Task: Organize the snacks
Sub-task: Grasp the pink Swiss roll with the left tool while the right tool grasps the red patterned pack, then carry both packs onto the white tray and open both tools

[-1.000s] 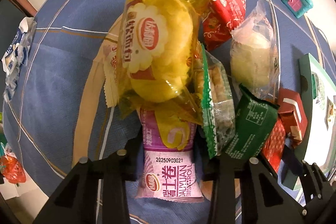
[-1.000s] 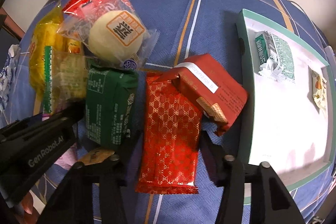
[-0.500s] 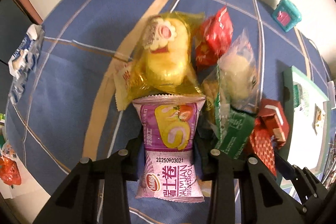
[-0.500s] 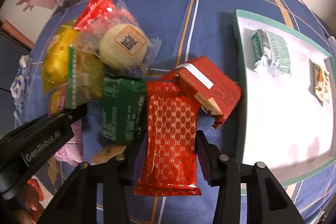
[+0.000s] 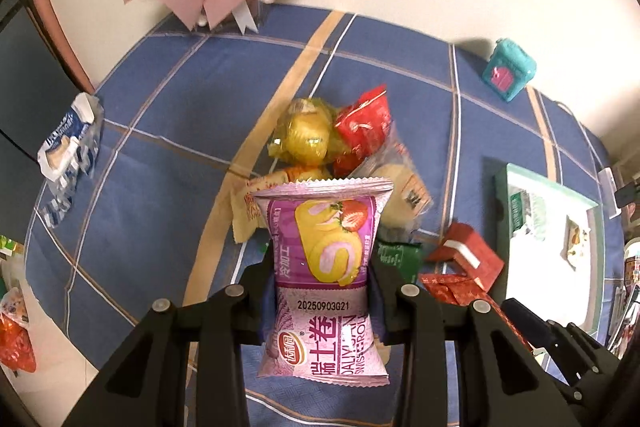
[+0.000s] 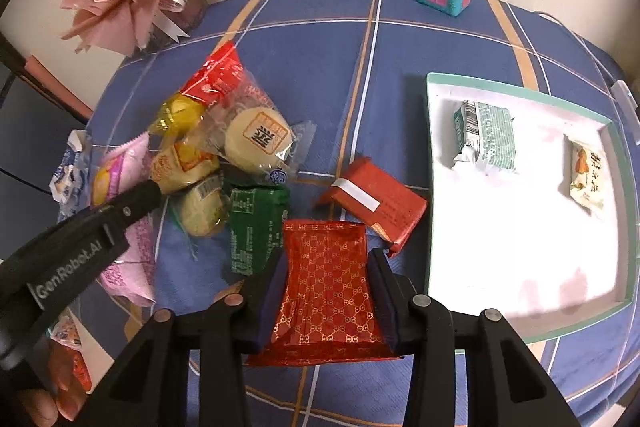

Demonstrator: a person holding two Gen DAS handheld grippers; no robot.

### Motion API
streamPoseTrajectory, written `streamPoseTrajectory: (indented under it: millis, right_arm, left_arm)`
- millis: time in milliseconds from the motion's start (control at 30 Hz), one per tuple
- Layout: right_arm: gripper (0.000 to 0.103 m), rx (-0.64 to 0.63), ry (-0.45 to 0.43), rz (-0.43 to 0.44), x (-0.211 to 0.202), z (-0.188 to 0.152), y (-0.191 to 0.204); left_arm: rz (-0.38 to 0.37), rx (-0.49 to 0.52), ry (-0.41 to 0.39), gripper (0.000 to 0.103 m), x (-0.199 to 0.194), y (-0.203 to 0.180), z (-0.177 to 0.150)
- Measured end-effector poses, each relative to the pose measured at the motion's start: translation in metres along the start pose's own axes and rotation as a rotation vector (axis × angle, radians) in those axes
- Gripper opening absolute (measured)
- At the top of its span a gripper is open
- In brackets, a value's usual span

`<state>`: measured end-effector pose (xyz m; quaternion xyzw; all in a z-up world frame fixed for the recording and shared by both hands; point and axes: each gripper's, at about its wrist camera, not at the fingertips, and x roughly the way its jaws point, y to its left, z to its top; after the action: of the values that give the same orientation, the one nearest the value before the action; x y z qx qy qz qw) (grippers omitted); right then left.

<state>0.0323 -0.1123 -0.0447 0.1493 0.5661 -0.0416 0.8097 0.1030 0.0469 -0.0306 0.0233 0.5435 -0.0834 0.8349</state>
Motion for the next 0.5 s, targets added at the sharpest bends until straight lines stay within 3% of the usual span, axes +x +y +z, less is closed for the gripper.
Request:
streamPoseTrajectory:
  millis: [100, 500]
  right_arm:
    - [0.044, -0.005, -0.025, 0.010, -0.013, -0.004, 0.000]
    - [0.044, 0.008, -0.067, 0.023, -0.043, -0.010, 0.005]
  left_arm:
    - [-0.005, 0.001, -0.017, 0.039, -0.020, 0.011, -0.003]
    - [-0.014, 0.004, -0.041, 0.039, -0.036, 0.012, -0.005]
